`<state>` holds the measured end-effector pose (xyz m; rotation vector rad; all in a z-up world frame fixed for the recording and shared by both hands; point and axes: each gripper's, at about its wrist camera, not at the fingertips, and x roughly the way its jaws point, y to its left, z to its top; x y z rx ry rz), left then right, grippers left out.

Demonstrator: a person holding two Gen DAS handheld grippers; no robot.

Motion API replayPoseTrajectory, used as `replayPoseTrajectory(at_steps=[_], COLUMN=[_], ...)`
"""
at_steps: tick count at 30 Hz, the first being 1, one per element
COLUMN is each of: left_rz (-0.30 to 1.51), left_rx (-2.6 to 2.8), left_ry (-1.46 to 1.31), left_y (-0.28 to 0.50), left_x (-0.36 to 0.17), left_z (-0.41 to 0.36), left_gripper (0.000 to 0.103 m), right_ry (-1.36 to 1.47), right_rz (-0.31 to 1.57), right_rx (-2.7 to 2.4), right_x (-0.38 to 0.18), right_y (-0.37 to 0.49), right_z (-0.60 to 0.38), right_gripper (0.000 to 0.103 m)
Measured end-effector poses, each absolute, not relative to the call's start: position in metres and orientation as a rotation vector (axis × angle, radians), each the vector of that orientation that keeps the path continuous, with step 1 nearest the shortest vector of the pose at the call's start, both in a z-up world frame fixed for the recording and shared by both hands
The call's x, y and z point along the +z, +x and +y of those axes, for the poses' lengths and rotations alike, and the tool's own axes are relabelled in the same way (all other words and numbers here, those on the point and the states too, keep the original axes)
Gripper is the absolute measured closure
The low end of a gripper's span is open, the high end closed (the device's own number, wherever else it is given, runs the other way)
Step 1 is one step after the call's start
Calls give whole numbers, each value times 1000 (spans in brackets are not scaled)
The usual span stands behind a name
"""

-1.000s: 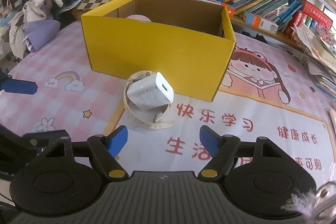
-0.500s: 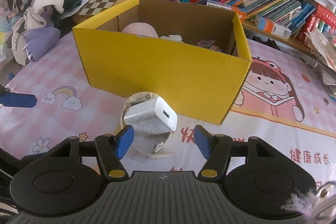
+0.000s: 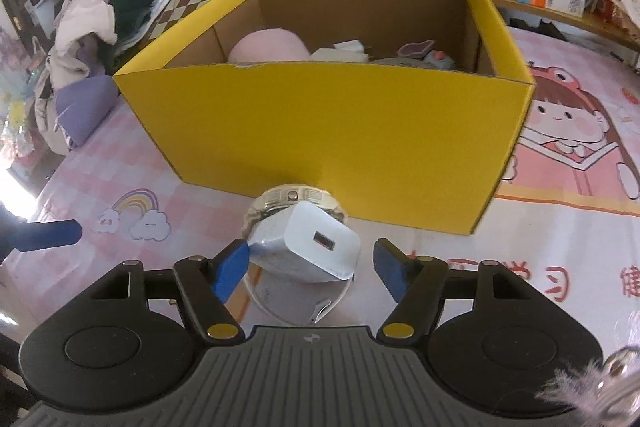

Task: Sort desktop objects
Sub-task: 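Close the right tool on the white charger block resting on the watch, then lift the charger with the right tool while the left tool moves toward the white watch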

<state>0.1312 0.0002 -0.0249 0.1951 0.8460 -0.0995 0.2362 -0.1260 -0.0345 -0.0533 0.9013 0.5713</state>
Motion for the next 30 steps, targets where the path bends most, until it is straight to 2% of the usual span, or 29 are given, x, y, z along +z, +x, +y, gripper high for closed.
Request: replayPoseTrajectory(at_steps=[3, 6, 11, 30], left_rz=[847, 843, 833, 834], left_rx=[-105, -118, -157, -243], left_ry=[197, 195, 181, 180], left_y=[134, 137, 145, 164], left_x=[-25, -25, -27, -36], left_z=[-1, -4, -10, -31], left_gripper=[8, 8, 8, 8], right_ry=[-71, -82, -88, -140], right_rz=[886, 856, 814, 847], right_rx=[584, 593, 582, 605], right_x=[-33, -27, -18, -22], right_y=[234, 229, 222, 226], right_z=[-123, -127, -139, -150], right_gripper=[47, 53, 72, 72])
